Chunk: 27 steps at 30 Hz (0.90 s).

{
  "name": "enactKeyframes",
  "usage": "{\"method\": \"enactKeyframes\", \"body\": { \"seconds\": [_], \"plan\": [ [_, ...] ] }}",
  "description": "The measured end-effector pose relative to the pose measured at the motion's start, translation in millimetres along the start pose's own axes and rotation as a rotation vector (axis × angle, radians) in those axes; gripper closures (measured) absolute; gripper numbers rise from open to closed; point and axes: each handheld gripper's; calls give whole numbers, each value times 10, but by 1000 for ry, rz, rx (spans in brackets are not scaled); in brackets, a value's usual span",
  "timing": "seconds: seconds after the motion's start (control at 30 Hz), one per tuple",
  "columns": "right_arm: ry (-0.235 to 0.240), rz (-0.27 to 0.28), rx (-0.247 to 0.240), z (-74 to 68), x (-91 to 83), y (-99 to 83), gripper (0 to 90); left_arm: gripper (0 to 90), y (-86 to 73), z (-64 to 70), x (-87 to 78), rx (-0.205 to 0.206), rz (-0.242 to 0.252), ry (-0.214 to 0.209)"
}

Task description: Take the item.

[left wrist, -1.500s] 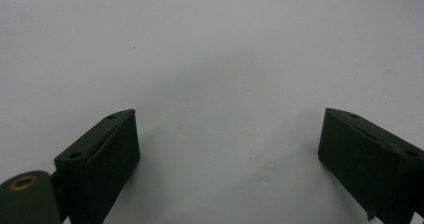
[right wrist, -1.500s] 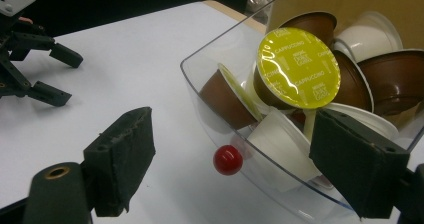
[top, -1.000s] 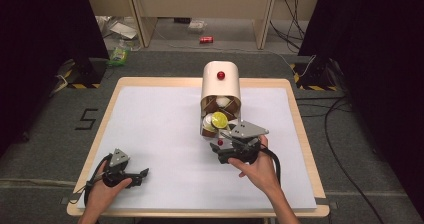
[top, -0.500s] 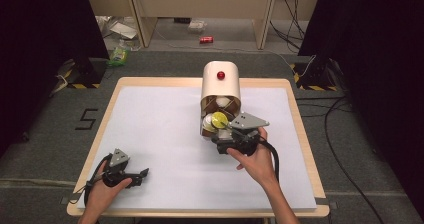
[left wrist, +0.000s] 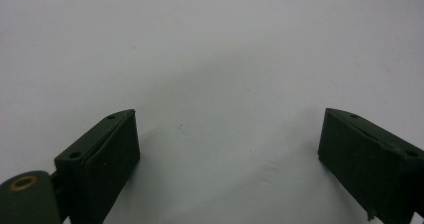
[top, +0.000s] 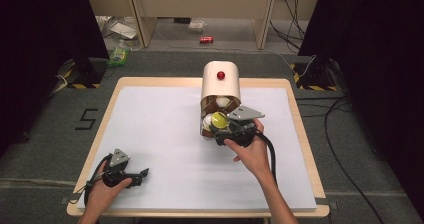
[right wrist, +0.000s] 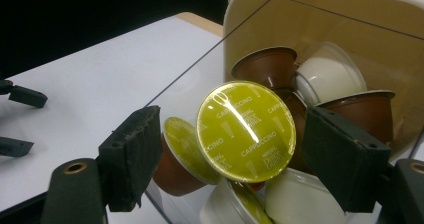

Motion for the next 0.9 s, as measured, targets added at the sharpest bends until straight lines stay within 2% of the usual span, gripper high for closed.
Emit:
{"method": "enactKeyframes", "body": {
  "seconds": [0.43,0.9],
  "plan": [
    [-9,-20,22,34,127,-5,241,87,0,0,0,0,0,0],
    [-9,-20,23,34,132,-6,240,87,0,0,0,0,0,0]
  ]
}}
Point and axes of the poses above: each handheld gripper's, and its own axes: x roughly forward along the jaws, y roughly out of its top, z roughly to its right, and after that the axes turned 1 degree about -y, right-handed
